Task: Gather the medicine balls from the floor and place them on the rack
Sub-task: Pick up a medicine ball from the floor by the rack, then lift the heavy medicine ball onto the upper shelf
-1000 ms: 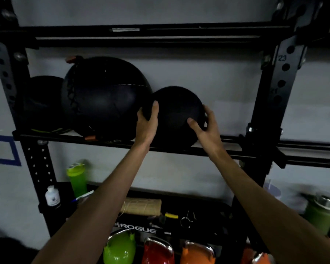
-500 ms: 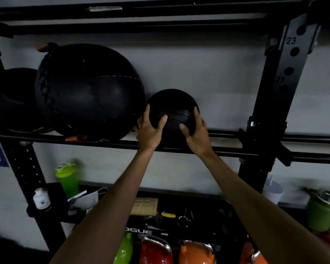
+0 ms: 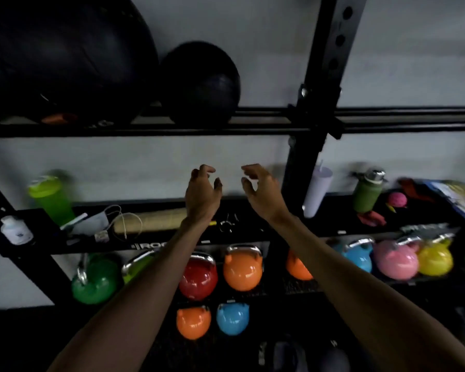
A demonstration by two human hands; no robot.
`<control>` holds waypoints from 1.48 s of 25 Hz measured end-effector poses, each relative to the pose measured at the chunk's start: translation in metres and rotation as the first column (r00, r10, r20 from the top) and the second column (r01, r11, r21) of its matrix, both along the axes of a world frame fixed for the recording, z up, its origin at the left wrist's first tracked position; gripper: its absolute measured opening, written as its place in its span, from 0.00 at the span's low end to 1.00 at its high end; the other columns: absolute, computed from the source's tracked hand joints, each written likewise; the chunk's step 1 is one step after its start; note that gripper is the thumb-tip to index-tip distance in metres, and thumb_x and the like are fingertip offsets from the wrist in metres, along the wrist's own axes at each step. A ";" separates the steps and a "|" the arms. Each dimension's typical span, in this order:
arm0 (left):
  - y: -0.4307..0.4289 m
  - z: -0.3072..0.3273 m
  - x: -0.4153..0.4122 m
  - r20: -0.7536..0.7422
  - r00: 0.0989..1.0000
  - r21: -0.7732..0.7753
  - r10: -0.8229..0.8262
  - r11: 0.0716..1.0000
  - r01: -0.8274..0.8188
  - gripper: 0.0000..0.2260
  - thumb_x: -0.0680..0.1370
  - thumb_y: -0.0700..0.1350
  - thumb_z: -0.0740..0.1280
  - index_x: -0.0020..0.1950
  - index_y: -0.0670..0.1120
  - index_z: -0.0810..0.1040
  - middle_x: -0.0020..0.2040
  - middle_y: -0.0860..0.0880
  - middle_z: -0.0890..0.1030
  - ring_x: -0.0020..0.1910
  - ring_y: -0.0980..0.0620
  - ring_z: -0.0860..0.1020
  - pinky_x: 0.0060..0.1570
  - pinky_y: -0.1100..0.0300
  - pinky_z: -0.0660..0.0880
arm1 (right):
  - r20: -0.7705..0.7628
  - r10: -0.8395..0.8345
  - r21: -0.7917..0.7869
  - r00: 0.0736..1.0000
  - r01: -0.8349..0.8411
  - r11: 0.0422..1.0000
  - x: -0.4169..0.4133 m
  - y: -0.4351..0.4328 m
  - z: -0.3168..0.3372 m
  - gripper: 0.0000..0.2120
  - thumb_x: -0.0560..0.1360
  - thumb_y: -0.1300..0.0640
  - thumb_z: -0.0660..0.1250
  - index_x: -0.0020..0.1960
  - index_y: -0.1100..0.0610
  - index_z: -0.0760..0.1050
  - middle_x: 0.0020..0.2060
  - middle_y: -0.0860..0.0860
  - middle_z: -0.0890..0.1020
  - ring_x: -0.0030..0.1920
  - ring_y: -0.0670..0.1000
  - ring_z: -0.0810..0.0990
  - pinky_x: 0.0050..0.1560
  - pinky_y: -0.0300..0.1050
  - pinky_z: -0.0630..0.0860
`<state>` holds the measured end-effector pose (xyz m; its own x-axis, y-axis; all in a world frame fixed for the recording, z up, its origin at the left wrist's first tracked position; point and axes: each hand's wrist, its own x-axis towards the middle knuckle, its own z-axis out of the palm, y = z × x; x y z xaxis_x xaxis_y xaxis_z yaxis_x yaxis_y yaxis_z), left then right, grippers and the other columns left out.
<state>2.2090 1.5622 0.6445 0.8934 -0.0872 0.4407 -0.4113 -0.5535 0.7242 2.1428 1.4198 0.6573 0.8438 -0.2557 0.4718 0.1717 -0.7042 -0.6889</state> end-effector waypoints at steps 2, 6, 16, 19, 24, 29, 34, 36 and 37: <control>-0.007 -0.045 -0.023 -0.086 0.995 0.067 -0.056 0.996 0.062 0.07 0.78 0.44 0.67 0.55 0.47 0.78 0.53 0.44 0.82 0.51 0.43 0.81 0.49 0.50 0.78 | -0.101 -0.047 0.013 0.994 0.048 0.999 -0.037 -0.012 -0.047 0.11 0.78 0.60 0.66 0.60 0.58 0.78 0.50 0.56 0.85 0.52 0.55 0.84 0.53 0.50 0.80; -0.032 -0.128 -0.089 -0.299 0.940 0.160 -0.162 0.963 0.217 0.05 0.77 0.43 0.68 0.52 0.46 0.79 0.49 0.45 0.84 0.51 0.43 0.82 0.48 0.52 0.76 | -0.361 -0.099 0.056 0.927 0.127 0.990 -0.111 -0.043 -0.144 0.13 0.75 0.54 0.64 0.55 0.60 0.79 0.48 0.57 0.86 0.51 0.60 0.84 0.51 0.56 0.80; -0.136 -0.294 -0.216 -0.674 0.734 0.301 -0.087 0.875 0.380 0.06 0.78 0.46 0.67 0.53 0.47 0.80 0.51 0.46 0.84 0.54 0.44 0.81 0.48 0.55 0.73 | -0.736 -0.017 0.174 0.676 0.214 0.961 -0.230 -0.143 -0.280 0.12 0.79 0.58 0.64 0.61 0.60 0.78 0.54 0.58 0.84 0.56 0.60 0.82 0.54 0.52 0.77; -0.160 -0.342 -0.252 -0.780 0.626 0.312 -0.008 0.861 0.401 0.07 0.78 0.48 0.67 0.53 0.47 0.80 0.54 0.47 0.83 0.55 0.44 0.81 0.49 0.56 0.74 | -0.798 0.037 0.211 0.601 0.222 0.952 -0.262 -0.177 -0.314 0.12 0.81 0.59 0.60 0.60 0.62 0.78 0.56 0.56 0.83 0.56 0.60 0.81 0.51 0.50 0.75; -0.198 -0.418 -0.297 -0.882 0.454 0.311 0.126 0.879 0.361 0.07 0.79 0.48 0.67 0.53 0.47 0.80 0.54 0.44 0.83 0.55 0.43 0.81 0.52 0.54 0.76 | -0.913 0.127 0.212 0.388 0.183 0.960 -0.297 -0.229 -0.396 0.14 0.83 0.60 0.58 0.58 0.68 0.76 0.55 0.65 0.81 0.56 0.65 0.78 0.50 0.53 0.72; -0.217 -0.509 -0.293 -0.907 0.384 0.305 0.172 0.897 0.319 0.09 0.79 0.46 0.68 0.55 0.43 0.81 0.55 0.41 0.83 0.56 0.41 0.80 0.55 0.51 0.76 | -0.948 0.172 0.240 0.268 0.244 0.940 -0.289 -0.243 -0.491 0.10 0.81 0.58 0.58 0.44 0.54 0.75 0.45 0.58 0.78 0.48 0.57 0.77 0.50 0.50 0.73; -0.217 -0.666 -0.253 -0.921 0.349 0.269 0.172 0.930 0.251 0.18 0.78 0.45 0.69 0.66 0.41 0.74 0.62 0.39 0.79 0.61 0.40 0.78 0.60 0.51 0.73 | -0.953 0.175 0.261 0.247 0.374 0.890 -0.245 -0.234 -0.656 0.14 0.78 0.52 0.64 0.58 0.60 0.77 0.54 0.61 0.82 0.55 0.61 0.81 0.51 0.50 0.75; -0.215 -0.723 -0.234 -0.912 0.368 0.274 0.179 0.935 0.224 0.23 0.79 0.48 0.67 0.72 0.41 0.69 0.66 0.37 0.74 0.66 0.37 0.74 0.65 0.48 0.71 | -0.954 0.135 0.249 0.268 0.454 0.855 -0.219 -0.232 -0.712 0.28 0.77 0.47 0.68 0.71 0.60 0.70 0.64 0.61 0.78 0.63 0.62 0.78 0.58 0.50 0.75; -0.213 -0.752 -0.222 -0.905 0.377 0.284 0.195 0.938 0.197 0.25 0.80 0.51 0.66 0.74 0.42 0.66 0.69 0.37 0.72 0.68 0.37 0.71 0.67 0.46 0.70 | -0.956 0.107 0.236 0.274 0.496 0.836 -0.207 -0.230 -0.745 0.33 0.76 0.44 0.68 0.73 0.60 0.66 0.67 0.61 0.76 0.65 0.62 0.76 0.62 0.52 0.75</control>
<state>1.9867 1.3489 -0.1077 0.7188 -0.0336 -0.6945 0.3908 -0.8065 0.4436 1.9362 1.1896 -0.0874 0.4932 -0.3771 -0.7839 -0.8698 -0.1995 -0.4513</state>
